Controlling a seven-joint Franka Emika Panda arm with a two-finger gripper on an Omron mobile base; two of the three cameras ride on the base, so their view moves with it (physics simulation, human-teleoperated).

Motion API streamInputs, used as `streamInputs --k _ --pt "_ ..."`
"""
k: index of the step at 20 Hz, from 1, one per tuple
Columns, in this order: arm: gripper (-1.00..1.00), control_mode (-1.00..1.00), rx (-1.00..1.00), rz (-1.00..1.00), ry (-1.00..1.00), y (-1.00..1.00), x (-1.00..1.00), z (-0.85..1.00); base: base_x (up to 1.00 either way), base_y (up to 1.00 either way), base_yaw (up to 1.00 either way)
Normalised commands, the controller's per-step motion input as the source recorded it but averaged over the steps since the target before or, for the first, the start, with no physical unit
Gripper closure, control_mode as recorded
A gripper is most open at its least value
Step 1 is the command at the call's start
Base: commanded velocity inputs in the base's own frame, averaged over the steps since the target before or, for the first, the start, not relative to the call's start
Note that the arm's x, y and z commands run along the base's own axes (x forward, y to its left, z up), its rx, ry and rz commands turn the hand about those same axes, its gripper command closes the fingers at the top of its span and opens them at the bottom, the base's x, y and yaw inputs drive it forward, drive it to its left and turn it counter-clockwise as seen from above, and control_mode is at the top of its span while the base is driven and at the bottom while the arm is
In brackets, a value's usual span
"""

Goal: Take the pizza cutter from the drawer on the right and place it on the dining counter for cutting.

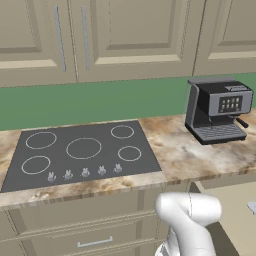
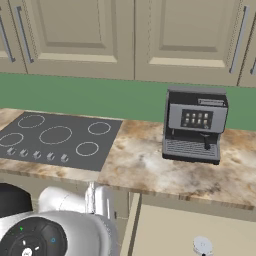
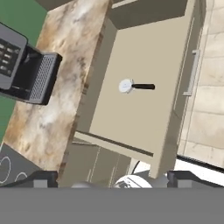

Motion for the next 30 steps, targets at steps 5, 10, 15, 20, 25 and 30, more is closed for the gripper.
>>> streamInputs --k 5,10,15,20,25,30 --pt "-1.0 -1.0 0.0 0.29 0.0 -0.37 0.11 0.0 0.0 0.0 0.0" --pt "-1.0 -1.0 -0.14 0.25 0.04 -0.1 0.04 0.0 0.0 0.0 0.0" --pt "-1.0 -1.0 -0.33 0.19 0.15 0.0 0.01 0.0 0.0 0.0 0.0" --pt "-1.0 -1.0 -0.28 0.22 0.21 -0.1 0.0 0.0 0.0 0.0 0.0" --pt "-1.0 -1.0 -0.13 0.38 0.16 -0.37 0.15 0.0 0.0 0.0 0.0" --pt "-1.0 -1.0 -0.13 0.44 0.12 -0.4 0.34 -0.22 0.0 0.0 0.0"
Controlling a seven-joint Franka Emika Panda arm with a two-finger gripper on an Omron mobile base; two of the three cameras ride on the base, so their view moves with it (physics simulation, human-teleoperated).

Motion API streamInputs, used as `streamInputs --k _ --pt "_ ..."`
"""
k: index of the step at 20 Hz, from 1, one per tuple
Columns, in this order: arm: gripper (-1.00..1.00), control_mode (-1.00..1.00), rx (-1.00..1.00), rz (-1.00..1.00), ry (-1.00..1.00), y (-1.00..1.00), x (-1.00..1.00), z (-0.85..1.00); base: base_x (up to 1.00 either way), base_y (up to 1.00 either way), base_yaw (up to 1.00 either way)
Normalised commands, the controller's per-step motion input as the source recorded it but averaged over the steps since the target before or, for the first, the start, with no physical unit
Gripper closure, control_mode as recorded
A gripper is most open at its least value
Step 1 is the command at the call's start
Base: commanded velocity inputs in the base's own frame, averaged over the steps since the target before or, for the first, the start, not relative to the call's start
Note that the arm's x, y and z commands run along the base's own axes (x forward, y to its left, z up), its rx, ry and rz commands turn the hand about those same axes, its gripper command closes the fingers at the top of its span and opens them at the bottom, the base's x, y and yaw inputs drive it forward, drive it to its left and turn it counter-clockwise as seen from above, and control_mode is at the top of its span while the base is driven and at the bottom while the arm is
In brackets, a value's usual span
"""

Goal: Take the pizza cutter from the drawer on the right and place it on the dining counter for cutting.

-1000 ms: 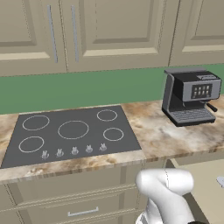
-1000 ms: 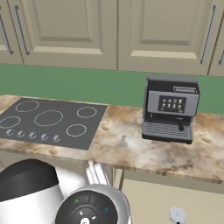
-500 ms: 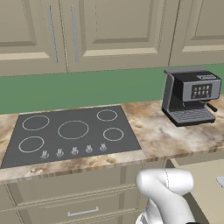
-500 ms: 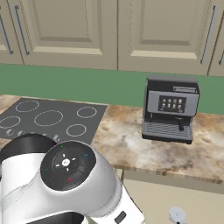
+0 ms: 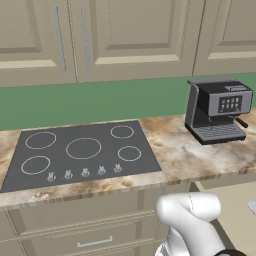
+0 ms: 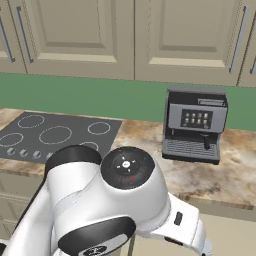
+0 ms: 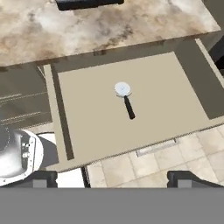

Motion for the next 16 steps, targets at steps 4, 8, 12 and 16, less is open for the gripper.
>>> streamInputs --k 4,8,12,16 --pt "-1.0 -1.0 -0.11 0.41 0.09 -0.32 0.31 -0.23 0.0 0.0 0.0" --pt "-1.0 -1.0 -0.18 0.34 0.04 -0.14 0.04 -0.14 0.0 0.0 0.0" --pt "-1.0 -1.0 -0.09 0.09 0.07 -0.02 0.06 -0.02 0.0 0.0 0.0" --pt "-1.0 -1.0 -0.1 0.0 0.21 0.01 0.05 -0.01 0.0 0.0 0.0"
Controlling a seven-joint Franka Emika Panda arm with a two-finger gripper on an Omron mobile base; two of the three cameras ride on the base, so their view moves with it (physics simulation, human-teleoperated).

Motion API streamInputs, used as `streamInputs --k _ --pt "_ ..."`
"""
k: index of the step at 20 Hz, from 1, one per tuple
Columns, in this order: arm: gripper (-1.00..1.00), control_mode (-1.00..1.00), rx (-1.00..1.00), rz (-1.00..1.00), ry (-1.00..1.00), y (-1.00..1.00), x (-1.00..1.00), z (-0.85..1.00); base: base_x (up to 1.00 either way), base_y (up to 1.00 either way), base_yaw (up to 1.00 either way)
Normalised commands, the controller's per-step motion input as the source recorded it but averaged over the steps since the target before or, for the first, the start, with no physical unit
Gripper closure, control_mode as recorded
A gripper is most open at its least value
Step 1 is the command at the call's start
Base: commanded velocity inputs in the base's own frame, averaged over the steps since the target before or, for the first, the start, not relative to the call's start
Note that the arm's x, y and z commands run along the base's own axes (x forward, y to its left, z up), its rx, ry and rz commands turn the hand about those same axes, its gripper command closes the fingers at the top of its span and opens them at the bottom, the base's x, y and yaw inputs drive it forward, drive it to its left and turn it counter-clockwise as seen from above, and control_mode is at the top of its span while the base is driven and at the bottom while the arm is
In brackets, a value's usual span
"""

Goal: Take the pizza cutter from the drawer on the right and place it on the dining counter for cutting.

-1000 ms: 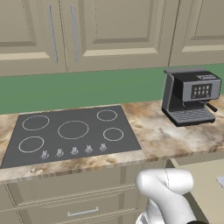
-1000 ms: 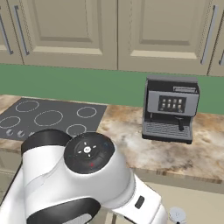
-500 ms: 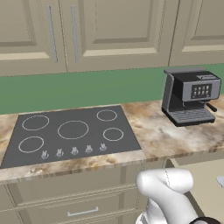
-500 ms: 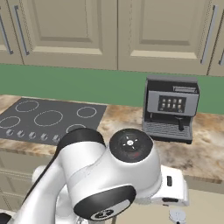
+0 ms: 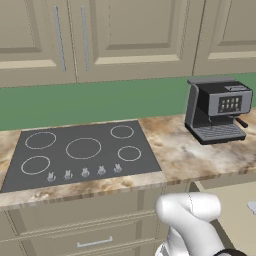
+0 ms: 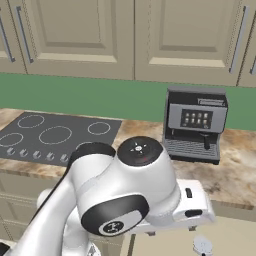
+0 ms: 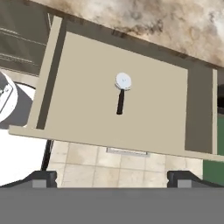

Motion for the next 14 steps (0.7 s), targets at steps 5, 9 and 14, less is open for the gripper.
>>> streamInputs --k 5,9,14 --pt "-1.0 -1.0 -0.01 0.0 0.18 0.0 0.0 0.0 0.0 0.0 0.0" --pt "-1.0 -1.0 0.04 0.0 0.13 0.0 0.14 0.0 0.0 0.0 0.0" --pt "-1.0 -1.0 0.03 0.0 0.12 0.0 0.16 -0.03 0.0 0.0 0.0"
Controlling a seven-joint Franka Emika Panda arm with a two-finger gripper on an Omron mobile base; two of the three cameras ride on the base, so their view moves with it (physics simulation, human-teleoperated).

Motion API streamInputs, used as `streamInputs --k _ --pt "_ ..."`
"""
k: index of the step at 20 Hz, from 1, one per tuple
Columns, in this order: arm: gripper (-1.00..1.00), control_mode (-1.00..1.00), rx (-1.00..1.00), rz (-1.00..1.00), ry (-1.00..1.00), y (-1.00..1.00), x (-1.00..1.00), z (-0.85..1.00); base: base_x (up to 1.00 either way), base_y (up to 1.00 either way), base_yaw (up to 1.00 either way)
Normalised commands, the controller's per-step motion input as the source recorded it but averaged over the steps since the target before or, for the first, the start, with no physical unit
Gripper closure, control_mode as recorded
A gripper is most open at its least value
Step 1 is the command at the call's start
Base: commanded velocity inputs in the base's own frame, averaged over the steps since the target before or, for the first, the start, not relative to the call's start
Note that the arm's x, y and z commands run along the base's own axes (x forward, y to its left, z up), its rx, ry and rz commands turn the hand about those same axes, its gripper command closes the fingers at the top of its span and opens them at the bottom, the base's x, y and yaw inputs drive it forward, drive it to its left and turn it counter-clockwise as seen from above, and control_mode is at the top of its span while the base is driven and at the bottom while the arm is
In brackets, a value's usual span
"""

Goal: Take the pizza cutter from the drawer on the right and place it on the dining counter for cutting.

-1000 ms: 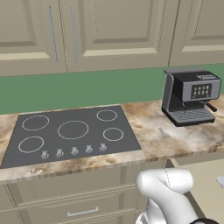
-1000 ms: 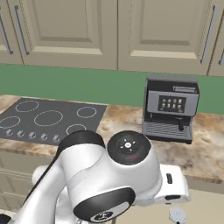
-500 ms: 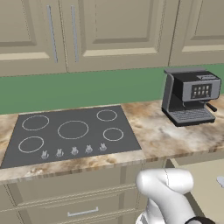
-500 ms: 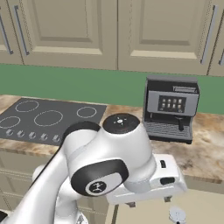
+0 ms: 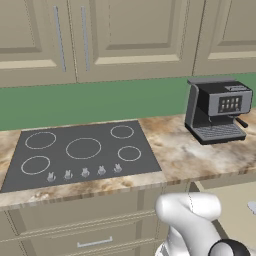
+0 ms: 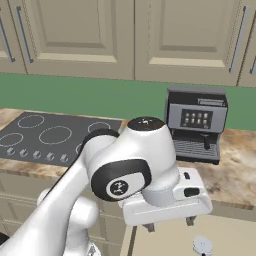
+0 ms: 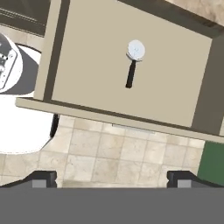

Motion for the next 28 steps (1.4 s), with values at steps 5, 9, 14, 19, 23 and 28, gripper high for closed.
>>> streamInputs --k 5,9,14,19,23,28 --pt "-1.0 -1.0 0.07 0.0 0.07 -0.03 0.16 0.0 0.0 0.0 0.0" --pt "-1.0 -1.0 0.14 0.0 0.0 -0.15 0.06 -0.03 0.0 0.0 0.0" --pt "-1.0 -1.0 0.17 0.0 0.0 -0.2 0.01 -0.16 0.0 0.0 0.0" --pt "-1.0 -1.0 0.1 0.0 0.0 -0.06 0.01 -0.29 0.0 0.0 0.0" --pt "-1.0 -1.0 0.01 0.0 0.0 0.0 0.0 -0.32 0.0 0.0 0.0" --pt "-1.0 -1.0 0.0 0.0 0.0 0.0 0.02 -0.18 0.0 0.0 0.0"
